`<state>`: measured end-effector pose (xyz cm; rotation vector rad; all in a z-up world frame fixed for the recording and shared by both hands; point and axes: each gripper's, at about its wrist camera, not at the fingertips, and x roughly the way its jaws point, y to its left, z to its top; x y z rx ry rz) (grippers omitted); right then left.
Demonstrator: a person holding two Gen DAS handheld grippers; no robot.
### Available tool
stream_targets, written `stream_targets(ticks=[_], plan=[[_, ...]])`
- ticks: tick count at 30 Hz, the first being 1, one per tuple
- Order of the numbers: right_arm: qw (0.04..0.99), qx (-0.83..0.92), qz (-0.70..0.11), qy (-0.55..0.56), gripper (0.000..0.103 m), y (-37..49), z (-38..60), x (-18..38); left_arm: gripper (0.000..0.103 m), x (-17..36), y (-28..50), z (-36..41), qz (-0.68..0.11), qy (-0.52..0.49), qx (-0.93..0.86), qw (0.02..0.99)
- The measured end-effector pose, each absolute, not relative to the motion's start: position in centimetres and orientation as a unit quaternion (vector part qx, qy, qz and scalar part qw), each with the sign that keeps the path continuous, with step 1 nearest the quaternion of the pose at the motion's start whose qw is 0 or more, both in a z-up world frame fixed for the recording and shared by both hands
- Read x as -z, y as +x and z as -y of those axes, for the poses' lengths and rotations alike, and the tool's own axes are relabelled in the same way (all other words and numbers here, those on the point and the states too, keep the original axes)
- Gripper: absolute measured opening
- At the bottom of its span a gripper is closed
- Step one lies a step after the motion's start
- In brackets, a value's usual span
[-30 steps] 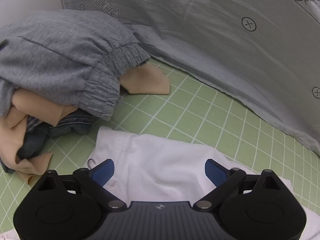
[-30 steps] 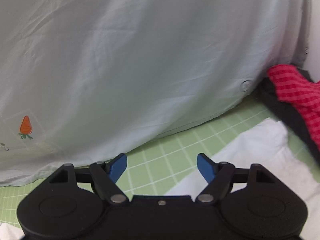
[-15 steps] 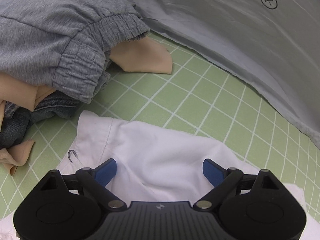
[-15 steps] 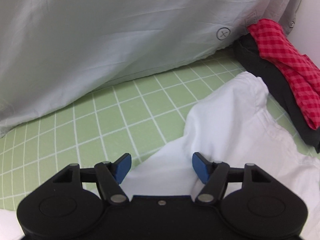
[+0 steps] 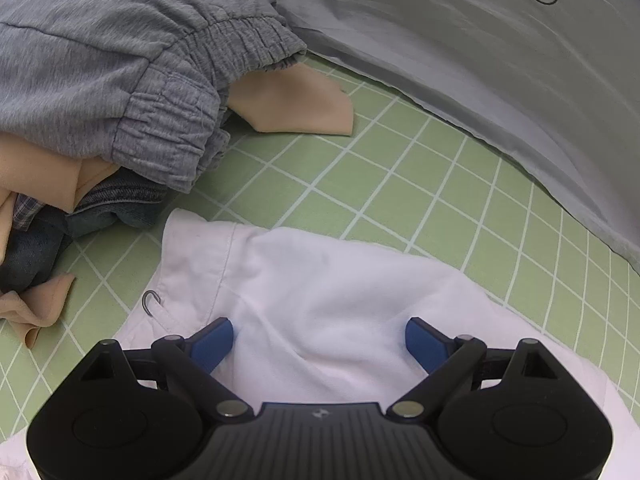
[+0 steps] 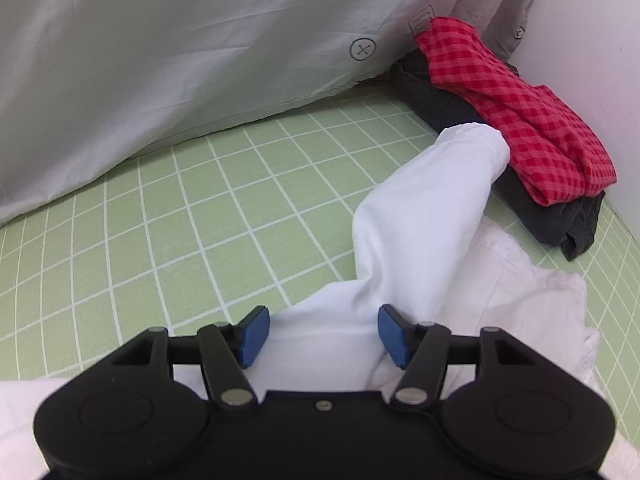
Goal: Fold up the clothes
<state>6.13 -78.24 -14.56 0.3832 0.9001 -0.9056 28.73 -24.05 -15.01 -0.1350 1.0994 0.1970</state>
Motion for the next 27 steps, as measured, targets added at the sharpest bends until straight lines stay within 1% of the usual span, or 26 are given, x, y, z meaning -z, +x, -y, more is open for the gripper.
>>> stream_targets(ticks=[1,2,3,4,7,9,10,11,12,13,14,15,16,17,18,21,27], plan=[[0.783,0.431,-0.408,0.185,0.063,6.1,78.4,14.3,0.092,15.0,28.8,23.9,-0.521,-0.068,-0.094,0.846],[0.782,0.439,-0.400,0.189,0.066,6.1,78.5,14.1,0.092,15.0,28.8,23.8,-0.521,-0.070,-0.096,0.845],[0.781,0.444,-0.396,0.190,0.070,6.3,78.5,14.1,0.090,15.0,28.9,23.9,-0.521,-0.068,-0.099,0.845],[0.776,0.447,-0.404,0.186,0.071,6.6,78.5,14.2,0.088,15.0,28.9,24.0,-0.521,-0.062,-0.102,0.845],[0.763,0.457,-0.424,0.171,0.073,7.4,78.3,14.7,0.072,14.7,28.7,24.4,-0.509,-0.042,-0.106,0.853],[0.755,0.464,-0.434,0.160,0.074,7.8,78.2,14.9,0.051,14.3,28.6,24.4,-0.502,-0.035,-0.102,0.858],[0.751,0.468,-0.438,0.155,0.074,7.9,78.1,15.1,0.044,14.2,28.5,24.4,-0.498,-0.037,-0.097,0.861],[0.747,0.471,-0.443,0.150,0.074,8.1,78.0,15.2,0.031,14.0,28.5,24.3,-0.496,-0.040,-0.094,0.862],[0.745,0.471,-0.447,0.150,0.072,8.1,78.0,15.3,0.023,13.9,28.5,24.3,-0.493,-0.040,-0.094,0.864],[0.744,0.470,-0.451,0.151,0.072,8.0,78.1,15.5,0.016,13.8,28.6,24.3,-0.490,-0.039,-0.096,0.865],[0.744,0.469,-0.453,0.150,0.058,8.0,78.2,15.6,0.008,13.7,28.6,24.2,-0.487,-0.042,-0.096,0.867],[0.747,0.466,-0.451,0.150,0.039,7.8,78.3,15.5,0.007,13.6,28.5,24.0,-0.483,-0.049,-0.096,0.869],[0.750,0.463,-0.448,0.150,0.031,7.6,78.4,15.4,0.005,13.4,28.5,23.7,-0.478,-0.058,-0.096,0.871],[0.757,0.455,-0.443,0.158,0.016,7.4,78.6,15.2,0.004,13.2,28.5,23.5,-0.473,-0.064,-0.096,0.874],[0.763,0.445,-0.437,0.167,0.004,7.1,78.9,14.9,0.004,12.9,28.5,23.3,-0.467,-0.068,-0.095,0.876],[0.791,0.427,-0.398,0.182,0.003,7.1,79.4,13.2,0.004,11.5,28.3,22.8,-0.443,-0.081,-0.091,0.888],[0.874,0.373,-0.268,0.155,0.002,9.6,78.4,7.2,0.003,7.9,27.7,21.1,-0.354,-0.121,-0.108,0.921]])
